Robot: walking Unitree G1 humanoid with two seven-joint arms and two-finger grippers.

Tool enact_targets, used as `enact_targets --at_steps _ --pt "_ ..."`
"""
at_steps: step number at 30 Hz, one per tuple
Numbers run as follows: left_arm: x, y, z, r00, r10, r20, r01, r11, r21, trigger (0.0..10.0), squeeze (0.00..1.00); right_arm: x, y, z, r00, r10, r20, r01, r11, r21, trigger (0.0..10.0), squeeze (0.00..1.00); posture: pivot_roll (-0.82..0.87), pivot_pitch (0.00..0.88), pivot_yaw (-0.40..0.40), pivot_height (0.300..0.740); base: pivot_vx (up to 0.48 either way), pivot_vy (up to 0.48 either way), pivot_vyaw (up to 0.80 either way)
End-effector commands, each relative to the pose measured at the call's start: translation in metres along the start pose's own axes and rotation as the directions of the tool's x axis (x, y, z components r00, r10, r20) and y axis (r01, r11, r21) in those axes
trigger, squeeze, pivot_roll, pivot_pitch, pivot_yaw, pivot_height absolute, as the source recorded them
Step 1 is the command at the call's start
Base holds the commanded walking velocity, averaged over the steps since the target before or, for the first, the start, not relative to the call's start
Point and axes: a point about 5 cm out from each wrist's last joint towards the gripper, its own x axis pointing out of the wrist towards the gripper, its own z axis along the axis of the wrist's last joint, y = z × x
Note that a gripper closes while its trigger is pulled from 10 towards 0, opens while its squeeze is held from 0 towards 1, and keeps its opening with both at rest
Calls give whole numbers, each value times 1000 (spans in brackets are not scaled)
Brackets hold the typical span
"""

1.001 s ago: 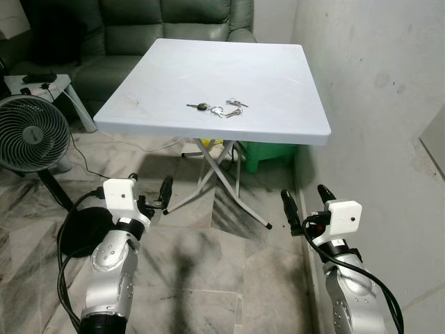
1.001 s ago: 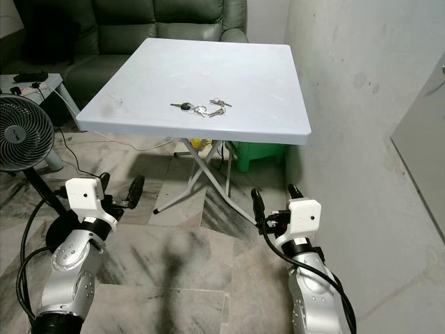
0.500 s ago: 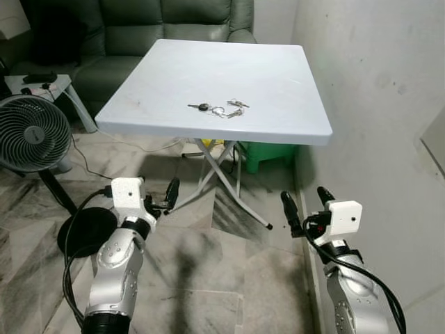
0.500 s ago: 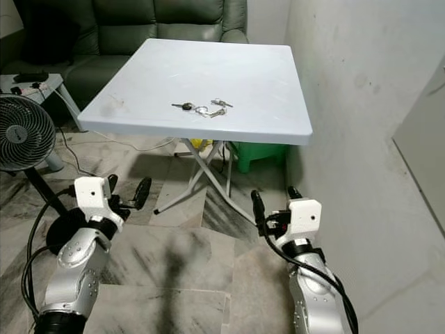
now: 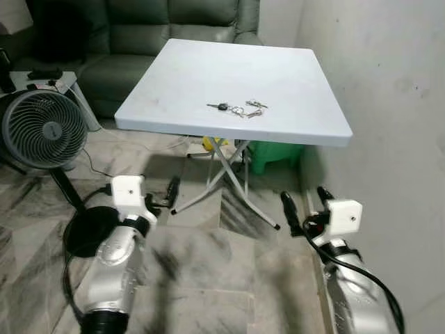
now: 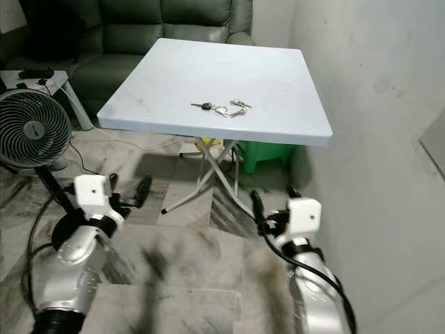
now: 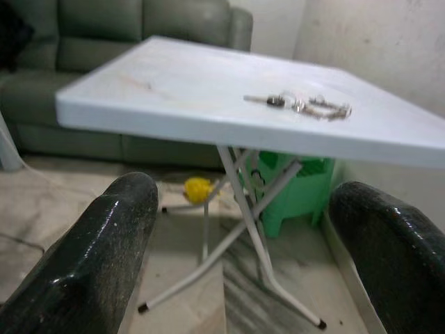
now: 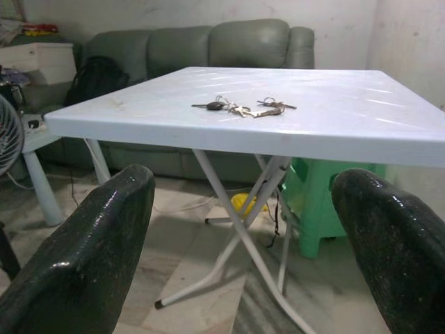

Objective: Hang keys on a hook

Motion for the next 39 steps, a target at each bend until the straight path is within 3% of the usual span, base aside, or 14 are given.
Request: enact_targets --at_steps 1,15,24,31,39 --pt "1 -5 0 1000 -16 -2 15 1000 -9 10000 0 -2 -6 1 1000 -25 -4 25 1000 -3 10000 0 -8 0 24 740 0 480 0" --pt "2 -8 0 1000 -17 -3 17 1000 -23 10000 0 -3 -6 2 1000 -24 -5 24 1000 -2 10000 0 -12 0 20 740 0 456 0" --pt "2 -9 -9 997 16 -78 -16 1000 6 10000 0 -5 -7 1 999 -29 -18 29 1000 -6 10000 0 -10 0 13 740 0 0 0" --pt "1 -10 -9 997 12 -81 -8 999 45 10000 0 -4 -7 1 999 -26 -24 26 1000 -8 10000 0 -3 0 9 740 0 0 0" --pt "0 -11 -8 996 12 -86 -9 999 38 10000 0 -2 -6 1 999 -21 -27 21 1000 -7 10000 0 0 0 3 740 0 0 0"
